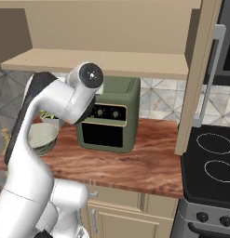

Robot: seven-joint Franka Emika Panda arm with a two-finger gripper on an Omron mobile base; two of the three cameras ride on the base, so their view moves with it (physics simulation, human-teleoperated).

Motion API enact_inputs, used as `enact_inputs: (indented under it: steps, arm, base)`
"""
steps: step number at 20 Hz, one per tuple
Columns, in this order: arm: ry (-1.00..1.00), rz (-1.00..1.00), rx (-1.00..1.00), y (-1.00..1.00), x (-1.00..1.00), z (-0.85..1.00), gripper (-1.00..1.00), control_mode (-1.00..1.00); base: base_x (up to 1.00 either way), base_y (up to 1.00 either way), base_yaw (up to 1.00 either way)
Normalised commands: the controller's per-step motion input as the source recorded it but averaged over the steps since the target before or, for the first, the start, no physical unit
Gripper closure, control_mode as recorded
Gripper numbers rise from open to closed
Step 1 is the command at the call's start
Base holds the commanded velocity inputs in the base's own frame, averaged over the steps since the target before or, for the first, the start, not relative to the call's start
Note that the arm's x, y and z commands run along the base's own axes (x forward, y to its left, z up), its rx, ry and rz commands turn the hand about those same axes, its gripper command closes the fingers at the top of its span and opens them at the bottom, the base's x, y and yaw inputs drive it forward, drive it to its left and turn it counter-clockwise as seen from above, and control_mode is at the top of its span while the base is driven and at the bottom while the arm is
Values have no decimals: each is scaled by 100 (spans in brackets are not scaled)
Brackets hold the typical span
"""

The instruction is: Retrieve the bottle and the shaker from the cabinet and place them next to the mixing bowl on the counter. Then add garlic from the fridge to the mixing bowl.

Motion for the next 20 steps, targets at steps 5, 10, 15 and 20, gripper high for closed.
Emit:
enact_inputs:
  steps: [5,10,15,20]
  arm:
    - [-15,20,-1,0,-24,-58,100,-100]
    - [-27,13,-6,0,0,-62,100,-100]
    - [-24,8,-7,0,0,-47,100,-100]
    - [-15,8,-9,5,3,-38,100,-100]
  base:
    - [0,0,0]
    - [0,0,0]
    - [0,0,0]
    - [0,0,0]
